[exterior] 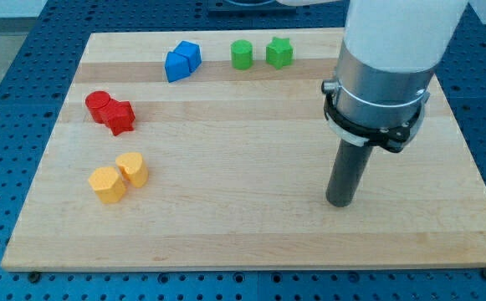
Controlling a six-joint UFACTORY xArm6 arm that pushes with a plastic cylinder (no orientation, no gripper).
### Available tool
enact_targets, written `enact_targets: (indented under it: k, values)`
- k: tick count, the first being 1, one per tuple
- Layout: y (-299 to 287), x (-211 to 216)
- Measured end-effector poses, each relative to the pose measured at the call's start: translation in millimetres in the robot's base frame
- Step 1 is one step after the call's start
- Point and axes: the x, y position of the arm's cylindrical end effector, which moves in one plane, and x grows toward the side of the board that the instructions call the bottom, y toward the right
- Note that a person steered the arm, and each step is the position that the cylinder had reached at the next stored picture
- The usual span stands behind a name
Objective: Move the arm close to red circle
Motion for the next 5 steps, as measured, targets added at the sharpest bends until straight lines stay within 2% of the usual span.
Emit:
enact_targets:
  k: [2, 4, 5]
  values:
    - [-26.1, 7.6]
    - [-31.3, -100.7]
    - [-34.5, -136.3]
